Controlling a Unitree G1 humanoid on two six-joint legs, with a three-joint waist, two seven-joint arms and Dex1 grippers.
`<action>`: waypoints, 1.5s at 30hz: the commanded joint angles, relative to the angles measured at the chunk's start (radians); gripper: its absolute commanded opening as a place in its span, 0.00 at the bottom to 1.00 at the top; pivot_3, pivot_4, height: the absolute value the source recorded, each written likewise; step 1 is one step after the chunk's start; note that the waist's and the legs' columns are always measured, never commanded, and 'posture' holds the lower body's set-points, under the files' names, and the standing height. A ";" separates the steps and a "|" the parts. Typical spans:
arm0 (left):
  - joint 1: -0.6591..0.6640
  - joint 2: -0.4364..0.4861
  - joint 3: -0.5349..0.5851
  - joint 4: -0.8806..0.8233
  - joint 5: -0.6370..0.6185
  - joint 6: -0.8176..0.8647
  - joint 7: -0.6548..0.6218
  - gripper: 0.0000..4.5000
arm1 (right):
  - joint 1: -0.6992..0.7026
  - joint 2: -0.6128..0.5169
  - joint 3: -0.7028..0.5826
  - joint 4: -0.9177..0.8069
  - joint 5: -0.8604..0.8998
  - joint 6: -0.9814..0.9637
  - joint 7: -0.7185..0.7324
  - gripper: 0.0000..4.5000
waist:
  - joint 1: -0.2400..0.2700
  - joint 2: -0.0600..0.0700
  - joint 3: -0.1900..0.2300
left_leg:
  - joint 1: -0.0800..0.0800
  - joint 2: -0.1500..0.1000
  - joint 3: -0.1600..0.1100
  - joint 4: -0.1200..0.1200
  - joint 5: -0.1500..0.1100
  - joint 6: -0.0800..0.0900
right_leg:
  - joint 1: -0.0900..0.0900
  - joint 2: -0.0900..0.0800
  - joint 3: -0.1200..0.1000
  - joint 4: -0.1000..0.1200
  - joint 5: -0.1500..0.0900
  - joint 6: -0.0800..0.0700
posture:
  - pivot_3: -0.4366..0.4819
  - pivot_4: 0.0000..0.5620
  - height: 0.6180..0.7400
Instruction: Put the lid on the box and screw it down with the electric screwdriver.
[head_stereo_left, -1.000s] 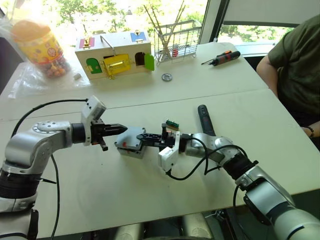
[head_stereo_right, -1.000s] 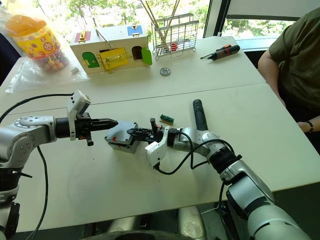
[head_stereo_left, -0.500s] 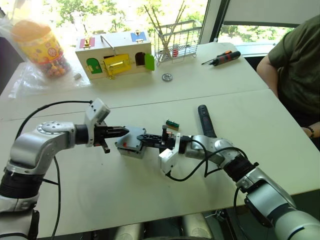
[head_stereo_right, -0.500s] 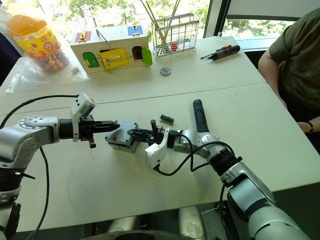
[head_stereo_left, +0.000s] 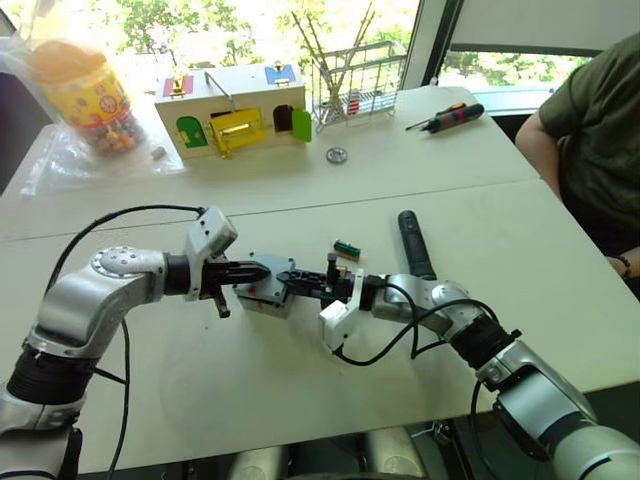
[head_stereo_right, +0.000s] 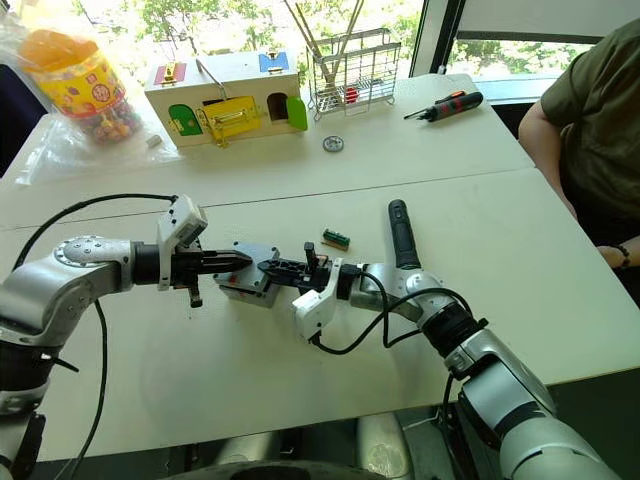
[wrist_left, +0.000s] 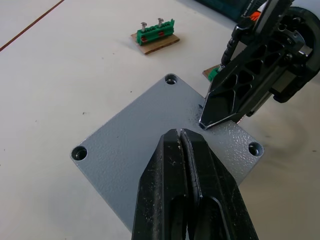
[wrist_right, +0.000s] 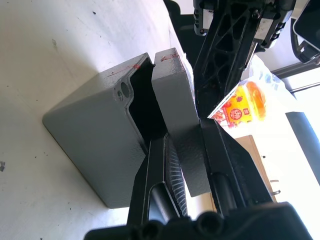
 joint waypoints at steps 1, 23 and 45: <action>0.041 -0.005 -0.073 0.019 0.055 -0.010 -0.004 0.00 | 0.017 -0.007 0.007 -0.022 0.019 -0.005 0.014 0.42 | 0.006 0.000 -0.002 | 0.001 0.000 0.000 0.000 0.000 0.000 | 0.001 0.000 0.000 0.000 0.000 0.000 | 0.48 0.27 1.00; 0.092 -0.060 -0.187 0.108 0.202 -0.112 0.005 0.00 | 0.091 -0.078 -0.090 -0.226 0.121 -0.004 0.071 0.80 | 0.042 -0.002 -0.009 | 0.031 0.000 0.002 -0.015 -0.001 0.001 | 0.021 0.000 0.003 -0.007 -0.001 -0.001 | 0.48 0.27 1.00; 0.124 -0.060 -0.251 0.130 0.285 -0.170 0.000 0.00 | 0.163 -0.147 -0.169 -0.357 0.188 -0.015 0.134 0.80 | 0.063 -0.001 -0.009 | 0.032 0.000 0.001 -0.015 -0.001 0.001 | 0.030 0.000 0.003 -0.018 -0.001 0.000 | 0.48 0.27 1.00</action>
